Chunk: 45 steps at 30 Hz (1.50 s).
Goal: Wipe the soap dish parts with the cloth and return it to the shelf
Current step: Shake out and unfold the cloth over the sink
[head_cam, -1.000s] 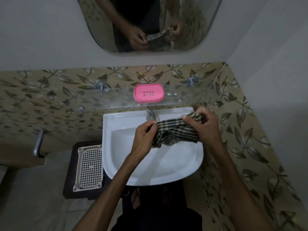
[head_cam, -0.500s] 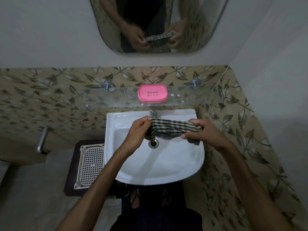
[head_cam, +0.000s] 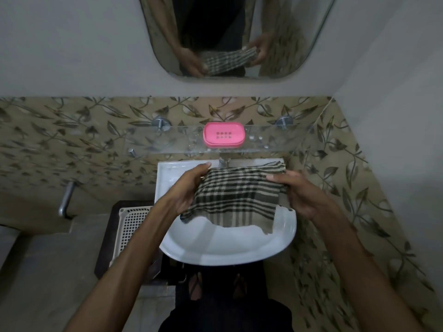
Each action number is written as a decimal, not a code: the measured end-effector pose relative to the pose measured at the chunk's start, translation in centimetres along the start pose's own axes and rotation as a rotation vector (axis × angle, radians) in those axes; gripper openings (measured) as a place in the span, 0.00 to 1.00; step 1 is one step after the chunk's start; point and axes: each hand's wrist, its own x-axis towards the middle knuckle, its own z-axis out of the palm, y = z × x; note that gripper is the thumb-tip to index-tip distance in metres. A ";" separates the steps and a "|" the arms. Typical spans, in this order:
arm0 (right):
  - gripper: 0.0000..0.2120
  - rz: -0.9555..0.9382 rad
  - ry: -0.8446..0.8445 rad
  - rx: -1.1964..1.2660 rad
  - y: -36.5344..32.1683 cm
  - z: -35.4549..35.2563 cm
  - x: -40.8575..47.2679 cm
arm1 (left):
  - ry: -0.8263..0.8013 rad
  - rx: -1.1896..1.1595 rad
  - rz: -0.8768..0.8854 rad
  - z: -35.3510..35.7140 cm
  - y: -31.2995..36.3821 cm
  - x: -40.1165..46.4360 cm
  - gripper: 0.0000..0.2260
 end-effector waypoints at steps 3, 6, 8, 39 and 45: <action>0.12 0.043 0.067 -0.013 0.4 0.0 0.2 | -0.245 0.070 -0.002 -2.1 -2.5 -0.6 0.23; 0.09 0.099 0.085 -0.018 0.5 -0.1 0.1 | -0.189 0.226 -0.049 -3.3 -4.6 -0.6 0.24; 0.09 0.156 0.099 0.005 0.7 -0.4 0.1 | -0.097 0.236 -0.050 -3.5 -5.2 -0.5 0.23; 0.09 -0.260 0.151 -0.934 7.9 1.8 -1.2 | 0.427 0.801 0.365 -7.0 -10.2 -3.3 0.06; 0.07 0.091 0.167 -0.372 8.3 4.9 1.7 | 0.385 0.485 0.312 -9.3 -9.2 -4.9 0.06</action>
